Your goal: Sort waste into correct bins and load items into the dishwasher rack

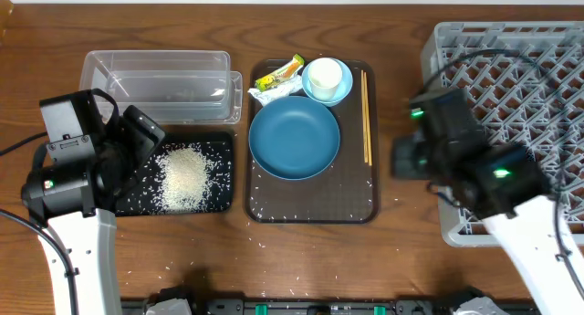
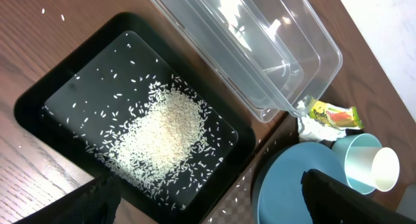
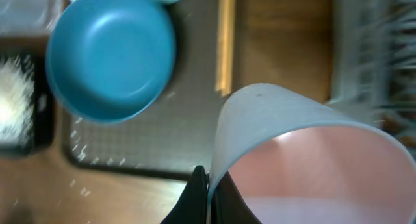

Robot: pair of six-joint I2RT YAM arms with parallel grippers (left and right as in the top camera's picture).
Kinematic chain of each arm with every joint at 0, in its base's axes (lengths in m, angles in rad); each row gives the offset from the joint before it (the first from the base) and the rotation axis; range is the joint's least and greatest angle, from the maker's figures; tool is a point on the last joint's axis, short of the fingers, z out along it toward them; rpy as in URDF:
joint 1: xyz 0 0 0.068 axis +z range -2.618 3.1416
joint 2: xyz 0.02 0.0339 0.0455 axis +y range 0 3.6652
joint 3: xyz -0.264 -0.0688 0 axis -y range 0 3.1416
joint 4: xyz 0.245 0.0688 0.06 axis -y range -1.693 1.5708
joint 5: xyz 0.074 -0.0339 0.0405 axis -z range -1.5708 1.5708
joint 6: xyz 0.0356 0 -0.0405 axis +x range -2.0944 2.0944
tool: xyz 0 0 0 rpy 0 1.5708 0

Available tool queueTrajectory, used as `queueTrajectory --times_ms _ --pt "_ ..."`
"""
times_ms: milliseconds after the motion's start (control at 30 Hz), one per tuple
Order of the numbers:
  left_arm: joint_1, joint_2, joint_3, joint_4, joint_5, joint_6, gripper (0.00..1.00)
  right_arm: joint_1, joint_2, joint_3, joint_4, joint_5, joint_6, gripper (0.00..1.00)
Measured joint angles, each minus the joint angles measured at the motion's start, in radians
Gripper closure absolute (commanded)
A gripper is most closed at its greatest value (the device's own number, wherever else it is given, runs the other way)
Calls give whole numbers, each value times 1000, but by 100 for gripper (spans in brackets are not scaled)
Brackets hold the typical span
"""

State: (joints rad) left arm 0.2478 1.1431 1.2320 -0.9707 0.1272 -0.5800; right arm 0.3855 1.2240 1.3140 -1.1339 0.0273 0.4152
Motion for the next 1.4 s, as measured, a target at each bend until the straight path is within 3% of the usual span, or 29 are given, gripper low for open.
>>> queueTrajectory --times_ms 333,633,933,1200,1400 --pt "0 0 0 0 0 0 9 -450 -24 0 32 -246 -264 99" --pt "0 0 0 -1 0 0 9 -874 -11 0 238 -560 -338 99" --pt "0 0 0 -2 0 0 9 -1077 107 0 475 -773 -352 99" --pt "0 0 0 -2 0 0 9 -1180 344 1 840 -1052 -317 99" --pt "0 0 0 -2 0 0 9 -1255 567 1 1341 -1258 -115 99"
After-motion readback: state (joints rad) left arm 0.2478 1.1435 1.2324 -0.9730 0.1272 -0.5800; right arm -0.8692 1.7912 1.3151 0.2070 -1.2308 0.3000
